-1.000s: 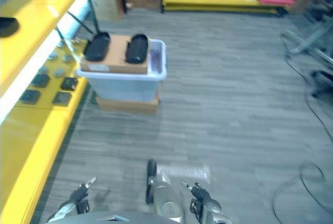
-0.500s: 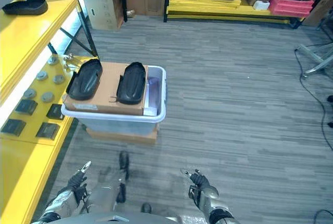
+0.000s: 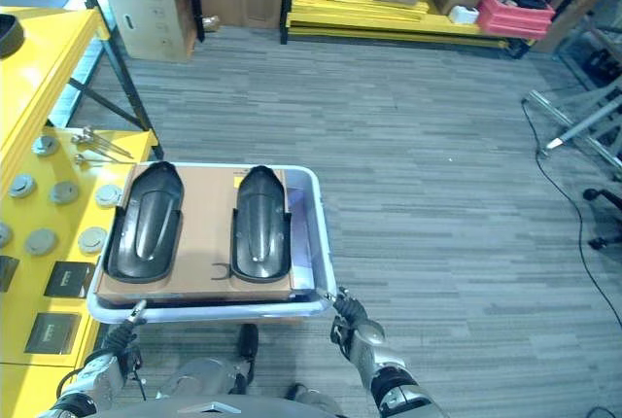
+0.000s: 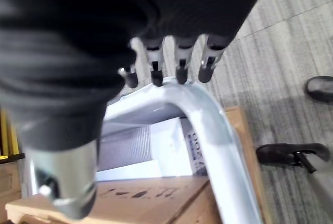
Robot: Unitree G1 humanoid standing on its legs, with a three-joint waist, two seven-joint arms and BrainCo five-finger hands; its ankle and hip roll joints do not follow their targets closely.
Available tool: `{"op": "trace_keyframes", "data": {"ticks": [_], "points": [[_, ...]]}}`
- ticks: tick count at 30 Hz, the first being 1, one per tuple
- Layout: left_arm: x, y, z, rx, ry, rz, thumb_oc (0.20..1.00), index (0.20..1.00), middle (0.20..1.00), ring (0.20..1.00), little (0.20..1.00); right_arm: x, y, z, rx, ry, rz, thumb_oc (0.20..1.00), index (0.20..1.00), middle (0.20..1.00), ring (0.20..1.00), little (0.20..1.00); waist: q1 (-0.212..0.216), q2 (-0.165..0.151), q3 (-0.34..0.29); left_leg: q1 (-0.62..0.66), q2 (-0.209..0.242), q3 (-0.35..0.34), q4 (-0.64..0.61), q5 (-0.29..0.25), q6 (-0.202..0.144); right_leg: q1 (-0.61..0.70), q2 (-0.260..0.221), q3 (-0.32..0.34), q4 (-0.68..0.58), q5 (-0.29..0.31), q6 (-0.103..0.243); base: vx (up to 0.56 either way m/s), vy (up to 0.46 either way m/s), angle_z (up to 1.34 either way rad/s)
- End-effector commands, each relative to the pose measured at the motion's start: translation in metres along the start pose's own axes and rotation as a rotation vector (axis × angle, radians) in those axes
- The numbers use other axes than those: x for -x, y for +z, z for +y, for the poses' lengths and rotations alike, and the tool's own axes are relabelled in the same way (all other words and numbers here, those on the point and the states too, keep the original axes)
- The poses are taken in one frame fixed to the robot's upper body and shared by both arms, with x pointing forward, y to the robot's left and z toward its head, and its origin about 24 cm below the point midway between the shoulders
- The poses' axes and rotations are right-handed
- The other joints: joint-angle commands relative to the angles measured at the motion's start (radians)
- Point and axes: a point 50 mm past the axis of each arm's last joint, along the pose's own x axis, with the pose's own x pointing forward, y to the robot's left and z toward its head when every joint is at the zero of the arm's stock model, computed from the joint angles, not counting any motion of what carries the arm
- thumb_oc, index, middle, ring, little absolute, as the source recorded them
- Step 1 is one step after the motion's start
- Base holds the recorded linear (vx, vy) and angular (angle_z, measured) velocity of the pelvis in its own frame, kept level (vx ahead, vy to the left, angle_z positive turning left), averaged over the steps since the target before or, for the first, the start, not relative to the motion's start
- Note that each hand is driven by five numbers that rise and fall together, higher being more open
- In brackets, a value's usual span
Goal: Move parts from the plastic box to the shelf.
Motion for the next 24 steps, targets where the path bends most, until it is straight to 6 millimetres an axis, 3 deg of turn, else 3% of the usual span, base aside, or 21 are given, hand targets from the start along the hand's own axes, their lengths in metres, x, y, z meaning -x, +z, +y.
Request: {"op": "trace_keyframes", "data": {"ticks": [1, 8, 13, 14, 15, 16, 18, 21, 22, 24], "points": [[-0.003, 0.015, -0.020, 0.041, -0.046, -0.071, 1.000, 1.000, 1.000, 1.000, 1.000, 0.004, 0.002, -0.020, 0.009, -0.057, -0.032, 1.000, 1.000, 1.000, 1.000, 1.000, -0.003, -0.008, -0.008, -0.060, 0.075, -0.005, 0.021, 0.024, -0.034, 0.049, -0.032, 0.013, -0.143, 0.241, 0.038, 0.06, -0.056, 0.29], [0.000, 0.004, -0.016, -0.020, -0.070, -0.048, 1.000, 1.000, 1.000, 1.000, 1.000, 0.007, -0.002, -0.028, -0.036, -0.097, -0.030, 1.000, 1.000, 1.000, 1.000, 1.000, 0.001, -0.009, -0.014, -0.044, 0.076, -0.017, 0.027, 0.013, -0.029, 0.050, -0.027, 0.015, -0.109, 0.223, 0.036, 0.07, -0.011, -0.04], [0.000, 0.005, -0.015, -0.077, -0.091, -0.042, 1.000, 1.000, 1.000, 1.000, 1.000, 0.007, 0.001, -0.030, -0.086, -0.117, -0.050, 1.000, 1.000, 1.000, 1.000, 1.000, -0.010, -0.004, -0.009, -0.031, 0.047, -0.027, 0.041, -0.011, 0.010, 0.012, -0.047, 0.047, 0.049, 0.245, 0.058, 0.07, 0.056, 0.09], [0.000, 0.005, -0.012, -0.087, -0.090, -0.037, 1.000, 1.000, 1.000, 1.000, 1.000, 0.007, 0.001, -0.030, -0.082, -0.117, -0.050, 1.000, 1.000, 1.000, 1.000, 1.000, -0.016, 0.004, -0.005, -0.020, 0.036, -0.040, 0.043, -0.020, 0.023, -0.019, -0.057, 0.060, 0.131, 0.268, 0.064, 0.09, 0.094, 0.13], [0.000, 0.003, -0.010, -0.103, -0.090, -0.032, 1.000, 1.000, 1.000, 1.000, 1.000, 0.007, 0.003, -0.029, -0.085, -0.117, -0.053, 1.000, 1.000, 1.000, 1.000, 1.000, -0.031, 0.033, 0.006, 0.019, 0.035, -0.069, 0.022, -0.026, 0.037, -0.104, -0.062, 0.103, 0.303, 0.292, 0.062, 0.09, 0.079, 0.02], [0.000, 0.003, -0.009, -0.106, -0.088, -0.033, 1.000, 1.000, 1.000, 1.000, 1.000, 0.006, 0.005, -0.029, -0.082, -0.116, -0.059, 1.000, 1.000, 1.000, 1.000, 1.000, -0.040, 0.050, 0.008, 0.032, 0.041, -0.083, 0.013, -0.025, 0.036, -0.148, -0.055, 0.116, 0.320, 0.302, 0.054, 0.05, -0.004, -0.15], [0.000, 0.007, -0.009, -0.107, -0.084, -0.042, 1.000, 1.000, 1.000, 1.000, 1.000, 0.005, 0.010, -0.027, -0.071, -0.108, -0.071, 1.000, 1.000, 1.000, 1.000, 1.000, -0.060, 0.064, 0.019, 0.053, 0.041, -0.116, -0.003, -0.022, 0.027, -0.200, -0.053, 0.128, 0.249, 0.307, 0.042, 0.01, -0.176, 0.21], [-0.001, 0.010, -0.004, -0.094, -0.077, -0.049, 1.000, 1.000, 1.000, 1.000, 1.000, 0.006, 0.008, -0.027, -0.067, -0.090, -0.076, 1.000, 1.000, 1.000, 1.000, 1.000, -0.093, 0.050, 0.034, 0.070, 0.038, -0.150, 0.012, -0.048, 0.018, -0.224, -0.056, 0.169, 0.073, 0.352, 0.048, 0.03, -0.300, 0.53], [-0.001, 0.011, -0.003, -0.068, -0.065, -0.045, 1.000, 1.000, 1.000, 1.000, 1.000, 0.007, 0.006, -0.028, -0.063, -0.087, -0.066, 1.000, 1.000, 1.000, 1.000, 1.000, -0.099, 0.049, 0.036, 0.076, 0.058, -0.150, -0.009, -0.024, 0.000, -0.167, -0.030, 0.180, 0.003, 0.316, 0.043, 0.04, -0.316, 0.85], [-0.002, 0.008, -0.010, -0.012, -0.064, -0.027, 1.000, 1.000, 1.000, 1.000, 1.000, 0.010, -0.005, -0.035, -0.048, -0.085, -0.026, 1.000, 1.000, 1.000, 1.000, 1.000, -0.099, 0.029, 0.023, 0.051, 0.090, -0.139, -0.010, 0.006, -0.041, -0.103, -0.013, 0.163, -0.117, 0.316, 0.035, 0.00, -0.422, 0.71]]}}
